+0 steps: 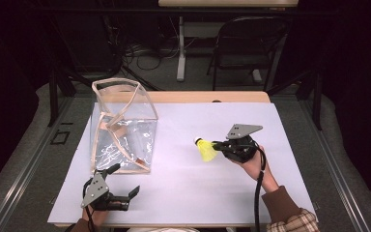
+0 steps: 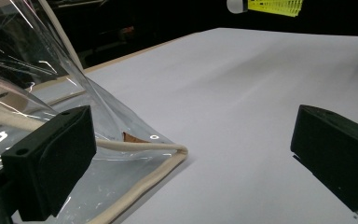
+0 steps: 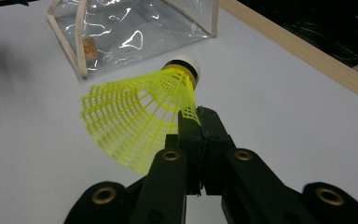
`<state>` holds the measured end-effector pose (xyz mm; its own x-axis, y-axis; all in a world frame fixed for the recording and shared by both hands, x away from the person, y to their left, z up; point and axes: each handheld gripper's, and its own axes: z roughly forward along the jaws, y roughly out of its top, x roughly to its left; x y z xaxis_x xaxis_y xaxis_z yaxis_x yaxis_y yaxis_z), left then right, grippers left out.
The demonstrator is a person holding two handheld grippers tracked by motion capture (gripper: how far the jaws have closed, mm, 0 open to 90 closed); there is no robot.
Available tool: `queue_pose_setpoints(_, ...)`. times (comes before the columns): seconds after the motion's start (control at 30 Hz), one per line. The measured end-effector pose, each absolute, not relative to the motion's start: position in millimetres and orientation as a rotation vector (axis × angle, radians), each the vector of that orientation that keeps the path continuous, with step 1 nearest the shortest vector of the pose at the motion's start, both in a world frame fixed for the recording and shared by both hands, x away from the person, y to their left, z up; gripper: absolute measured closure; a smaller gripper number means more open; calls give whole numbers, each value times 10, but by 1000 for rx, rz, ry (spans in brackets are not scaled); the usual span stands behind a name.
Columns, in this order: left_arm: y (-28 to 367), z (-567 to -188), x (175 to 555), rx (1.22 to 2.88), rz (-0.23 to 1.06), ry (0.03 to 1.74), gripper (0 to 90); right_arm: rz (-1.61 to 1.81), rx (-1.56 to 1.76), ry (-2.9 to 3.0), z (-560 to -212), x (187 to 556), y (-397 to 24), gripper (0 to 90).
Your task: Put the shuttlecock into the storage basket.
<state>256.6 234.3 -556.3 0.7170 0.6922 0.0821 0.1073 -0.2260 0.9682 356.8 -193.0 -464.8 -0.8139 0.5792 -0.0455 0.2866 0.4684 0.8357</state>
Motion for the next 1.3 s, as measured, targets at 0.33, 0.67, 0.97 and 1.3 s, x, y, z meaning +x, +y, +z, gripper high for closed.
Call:
queue_pose_setpoints(0.33, 2350, -5556, 2553, 1737, 614, 631, 2, 1276, 714, 2386, -4520, 3571, -1908, 892)
queue_pose_setpoints(0.67, 2346, -5559, 2558, 1734, 612, 637, 2, 1267, 706, 2365, -4450, 3575, -1913, 893)
queue_pose_setpoints(0.97, 2346, -5559, 2556, 1734, 611, 636, 2, 1279, 718, 2342, -4392, 3584, -1925, 893)
queue_pose_setpoints(1.3, 2345, -5560, 2561, 1736, 611, 636, 2, 1281, 721, 2323, -4295, 3637, -1913, 893)
